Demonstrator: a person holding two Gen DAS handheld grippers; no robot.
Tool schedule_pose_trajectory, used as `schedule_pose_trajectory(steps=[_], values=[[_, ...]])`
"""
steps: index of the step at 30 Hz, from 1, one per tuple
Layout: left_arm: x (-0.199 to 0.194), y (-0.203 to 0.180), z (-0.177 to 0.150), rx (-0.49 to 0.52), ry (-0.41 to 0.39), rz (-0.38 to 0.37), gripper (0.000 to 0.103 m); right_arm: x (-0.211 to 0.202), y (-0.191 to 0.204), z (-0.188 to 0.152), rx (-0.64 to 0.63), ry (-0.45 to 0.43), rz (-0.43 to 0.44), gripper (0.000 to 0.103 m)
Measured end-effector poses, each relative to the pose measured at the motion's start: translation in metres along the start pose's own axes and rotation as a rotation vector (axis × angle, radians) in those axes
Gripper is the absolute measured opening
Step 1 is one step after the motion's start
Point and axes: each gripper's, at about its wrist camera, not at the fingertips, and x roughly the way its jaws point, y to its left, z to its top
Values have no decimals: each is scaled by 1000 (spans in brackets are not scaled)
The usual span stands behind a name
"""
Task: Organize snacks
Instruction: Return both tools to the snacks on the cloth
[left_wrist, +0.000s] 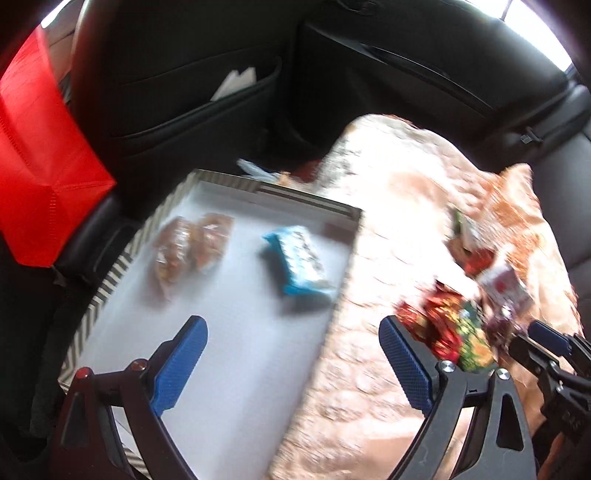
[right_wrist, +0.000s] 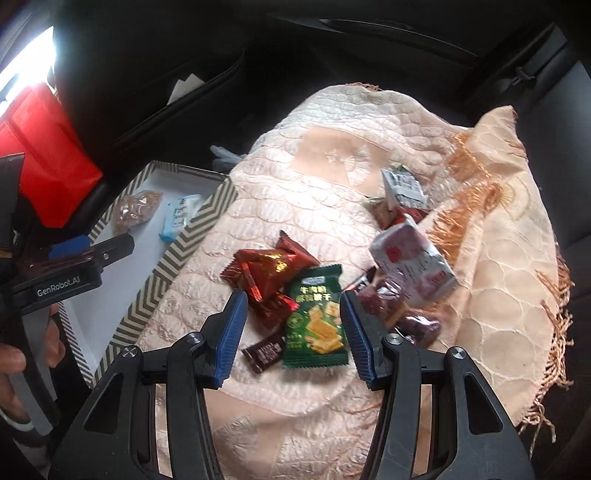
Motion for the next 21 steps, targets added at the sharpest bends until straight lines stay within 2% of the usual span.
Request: schedule_pose_trajectory(steps=[10,21], values=[[2,-50,-2,54,40,-55,95,-3,-38,-18,97,16,-6,52],[45,-112,11,278,108,-112,95,8,-47,-25,119,45,13,52]])
